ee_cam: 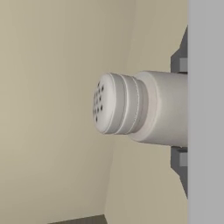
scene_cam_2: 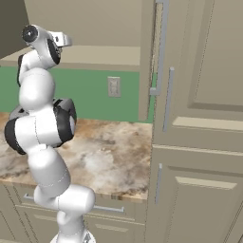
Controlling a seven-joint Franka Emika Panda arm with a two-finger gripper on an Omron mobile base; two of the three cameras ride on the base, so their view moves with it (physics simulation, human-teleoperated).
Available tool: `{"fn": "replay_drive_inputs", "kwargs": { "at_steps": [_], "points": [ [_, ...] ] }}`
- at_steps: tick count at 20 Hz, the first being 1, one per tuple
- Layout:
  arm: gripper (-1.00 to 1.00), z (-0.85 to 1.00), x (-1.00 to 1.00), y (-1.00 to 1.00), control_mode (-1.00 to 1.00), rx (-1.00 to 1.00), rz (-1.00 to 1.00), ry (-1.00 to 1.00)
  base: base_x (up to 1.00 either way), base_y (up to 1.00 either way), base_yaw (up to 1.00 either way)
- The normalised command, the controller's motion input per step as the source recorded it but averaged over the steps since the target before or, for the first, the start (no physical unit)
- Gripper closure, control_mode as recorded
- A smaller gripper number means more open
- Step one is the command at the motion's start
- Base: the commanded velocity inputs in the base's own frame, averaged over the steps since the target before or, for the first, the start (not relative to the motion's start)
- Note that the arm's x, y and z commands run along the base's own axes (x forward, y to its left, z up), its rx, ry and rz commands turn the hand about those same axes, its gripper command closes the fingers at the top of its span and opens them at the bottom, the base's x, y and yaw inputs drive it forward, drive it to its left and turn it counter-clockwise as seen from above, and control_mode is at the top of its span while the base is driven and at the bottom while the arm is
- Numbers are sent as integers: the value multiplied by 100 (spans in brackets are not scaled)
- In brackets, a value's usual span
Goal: Move the shaker and oil and vinegar bottle from the cabinet to the dining counter.
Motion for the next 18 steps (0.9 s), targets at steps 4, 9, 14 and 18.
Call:
{"fn": "replay_drive_inputs", "kwargs": {
  "at_steps": [4,9,14,18],
  "points": [
    [100,1,-37,-8,-100,0,0,0,0,0,0],
    [100,4,-47,-25,-100,0,0,0,0,0,0],
    [100,2,-62,-41,-100,0,0,0,0,0,0],
    [100,0,-77,-58,-100,0,2,0,0,0,0]
  ]
}}
